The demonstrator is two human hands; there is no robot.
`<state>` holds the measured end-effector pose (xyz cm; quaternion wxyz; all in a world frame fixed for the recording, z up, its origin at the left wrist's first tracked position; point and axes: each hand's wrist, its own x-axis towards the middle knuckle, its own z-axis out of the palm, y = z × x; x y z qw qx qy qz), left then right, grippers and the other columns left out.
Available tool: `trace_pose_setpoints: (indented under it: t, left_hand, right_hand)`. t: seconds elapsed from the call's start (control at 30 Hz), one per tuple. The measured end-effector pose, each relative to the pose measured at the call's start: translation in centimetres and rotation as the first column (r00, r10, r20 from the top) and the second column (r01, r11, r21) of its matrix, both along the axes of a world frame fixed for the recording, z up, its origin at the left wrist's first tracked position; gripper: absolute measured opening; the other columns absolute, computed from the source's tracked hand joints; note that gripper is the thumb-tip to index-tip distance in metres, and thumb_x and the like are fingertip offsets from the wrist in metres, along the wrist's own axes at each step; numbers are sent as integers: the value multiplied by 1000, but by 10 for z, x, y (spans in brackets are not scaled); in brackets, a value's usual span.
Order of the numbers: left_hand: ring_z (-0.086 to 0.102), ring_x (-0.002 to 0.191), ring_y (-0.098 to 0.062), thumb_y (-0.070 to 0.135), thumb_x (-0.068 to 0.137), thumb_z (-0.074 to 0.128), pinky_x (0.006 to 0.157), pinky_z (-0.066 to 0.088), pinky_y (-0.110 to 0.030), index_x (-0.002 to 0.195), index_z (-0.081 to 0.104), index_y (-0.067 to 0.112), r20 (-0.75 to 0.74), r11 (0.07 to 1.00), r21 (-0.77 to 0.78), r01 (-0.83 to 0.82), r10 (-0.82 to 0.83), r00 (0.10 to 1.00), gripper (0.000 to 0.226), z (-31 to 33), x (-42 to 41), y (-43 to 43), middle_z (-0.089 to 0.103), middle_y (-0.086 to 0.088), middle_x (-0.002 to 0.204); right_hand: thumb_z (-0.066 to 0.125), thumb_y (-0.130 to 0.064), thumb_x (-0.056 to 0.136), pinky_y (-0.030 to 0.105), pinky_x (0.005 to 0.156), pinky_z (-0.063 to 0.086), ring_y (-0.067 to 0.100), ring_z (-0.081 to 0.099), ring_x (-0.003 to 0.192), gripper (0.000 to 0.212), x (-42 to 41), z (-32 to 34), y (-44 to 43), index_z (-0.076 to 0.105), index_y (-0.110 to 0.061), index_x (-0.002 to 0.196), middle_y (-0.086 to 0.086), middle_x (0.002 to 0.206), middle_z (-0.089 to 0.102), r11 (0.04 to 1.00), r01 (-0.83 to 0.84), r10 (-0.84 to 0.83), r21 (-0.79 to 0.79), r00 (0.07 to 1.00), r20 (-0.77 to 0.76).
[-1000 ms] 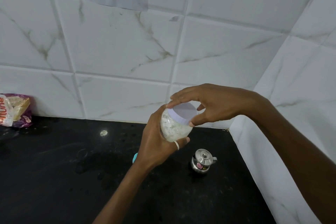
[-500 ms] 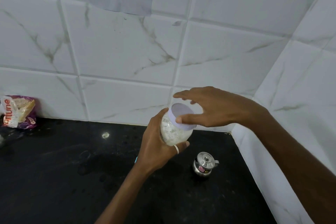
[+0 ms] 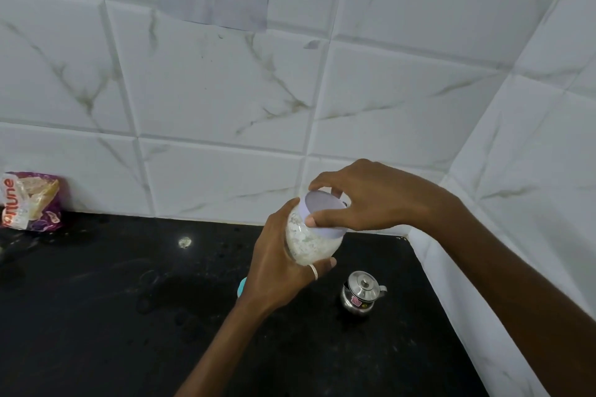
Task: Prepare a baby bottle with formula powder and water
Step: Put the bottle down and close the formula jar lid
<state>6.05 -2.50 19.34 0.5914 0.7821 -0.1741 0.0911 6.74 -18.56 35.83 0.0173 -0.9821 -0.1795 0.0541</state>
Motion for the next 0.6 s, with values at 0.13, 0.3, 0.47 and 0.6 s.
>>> trace_pose_setpoints:
  t: [0.13,0.3,0.47,0.6]
  left_hand:
    - [61,115,-3,31,62,96,90,49,-10,134,49,43,1,999,38,6,-6,1000,86,1,-2,-3,62,21,124]
    - [63,119,-4,19,67,94,96,54,-22,134,55,36,-44,1000,-13,25,-26,999,79,13,-7,0,64,21,126]
    - [60,117,10,9,66,94,86,50,-8,122,51,60,-37,991,-130,22,-27,999,87,17,-12,6,64,32,124]
    - [60,123,-3,19,65,96,100,50,-21,142,42,40,-85,995,22,97,-95,992,96,16,-9,13,61,13,135]
  right_hand:
    - [27,-93,79,38,89,52,15,63,104,81,3,-10,1,61,-38,127,-9,119,70,996,47,-37,-82,992,117]
    - [68,-68,83,26,112,33,-1,39,138,80,-4,9,-6,33,-52,153,-23,158,39,989,-115,128,90,979,-156]
    - [58,-75,85,34,121,26,4,23,152,81,-6,-3,-8,15,-63,152,-21,167,22,987,-163,162,4,977,-138]
    - [31,-88,79,36,97,47,13,55,122,78,-7,-14,-3,19,-58,151,-18,146,46,982,-164,169,-96,984,56]
